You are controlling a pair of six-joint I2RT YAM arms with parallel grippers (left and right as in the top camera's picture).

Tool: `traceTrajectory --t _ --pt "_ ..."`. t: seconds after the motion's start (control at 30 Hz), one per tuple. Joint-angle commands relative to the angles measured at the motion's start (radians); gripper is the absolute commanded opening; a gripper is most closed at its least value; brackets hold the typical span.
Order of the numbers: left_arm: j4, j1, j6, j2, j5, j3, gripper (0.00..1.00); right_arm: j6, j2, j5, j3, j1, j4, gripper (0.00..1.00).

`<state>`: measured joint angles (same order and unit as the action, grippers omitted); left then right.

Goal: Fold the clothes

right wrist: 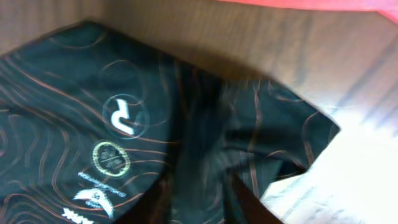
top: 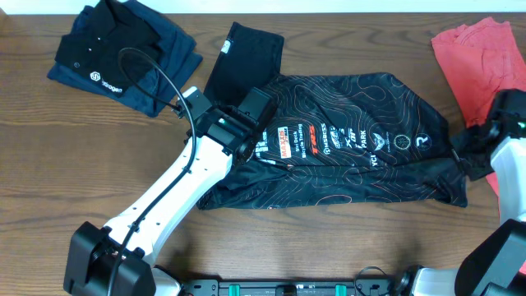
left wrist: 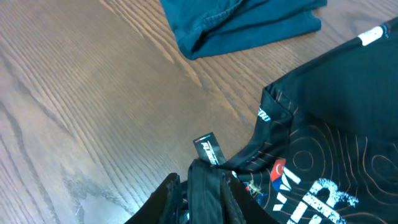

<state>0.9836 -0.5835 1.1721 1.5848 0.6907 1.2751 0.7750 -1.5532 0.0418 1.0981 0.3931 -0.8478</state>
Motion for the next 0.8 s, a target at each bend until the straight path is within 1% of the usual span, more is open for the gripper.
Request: traceTrajectory --t 0.0,0.03,0.07,0.1,0.17,0.23,0.3,0.4,0.5,0.63,0.77 --pt "0.002 0.005 -0.082 0.005 -0.021 0.018 0.3 -0.006 -0.021 0.034 -0.003 -0.031 0.016 0.6" --pt "0.003 0.005 -0.101 0.005 -0.029 0.018 0.32 -0.006 -0.025 0.043 -0.003 -0.036 0.022 0.75" --pt "0.008 0.005 -0.11 0.005 -0.031 0.018 0.34 -0.006 -0.029 0.05 -0.003 -0.039 0.027 0.8" --pt "0.018 0.005 -0.11 0.005 -0.032 0.018 0.38 -0.006 -0.032 0.057 -0.003 -0.039 0.03 0.84" --pt "0.044 0.005 -0.11 0.005 -0.036 0.018 0.58 -0.006 -0.037 0.069 -0.003 -0.039 0.031 0.85" --pt "0.072 0.005 -0.11 0.005 -0.044 0.018 0.66 -0.033 -0.036 0.074 -0.002 -0.039 0.032 0.85" --pt "0.098 0.005 -0.115 0.005 -0.063 0.018 0.66 -0.069 -0.035 0.073 -0.002 -0.039 0.029 0.86" --pt "0.126 0.005 -0.156 0.005 -0.124 0.018 0.67 -0.101 -0.035 0.053 -0.001 -0.039 0.011 0.87" --pt "0.141 0.005 -0.182 0.005 -0.26 0.014 0.67 -0.135 -0.035 -0.009 -0.001 -0.039 -0.004 0.87" --pt "0.109 0.005 -0.185 0.011 -0.478 -0.008 0.67 -0.211 -0.035 -0.166 -0.001 -0.039 -0.008 0.87" --pt "0.107 0.005 -0.185 0.034 -0.596 -0.013 0.67 -0.211 -0.035 -0.222 -0.002 -0.039 -0.032 0.87"
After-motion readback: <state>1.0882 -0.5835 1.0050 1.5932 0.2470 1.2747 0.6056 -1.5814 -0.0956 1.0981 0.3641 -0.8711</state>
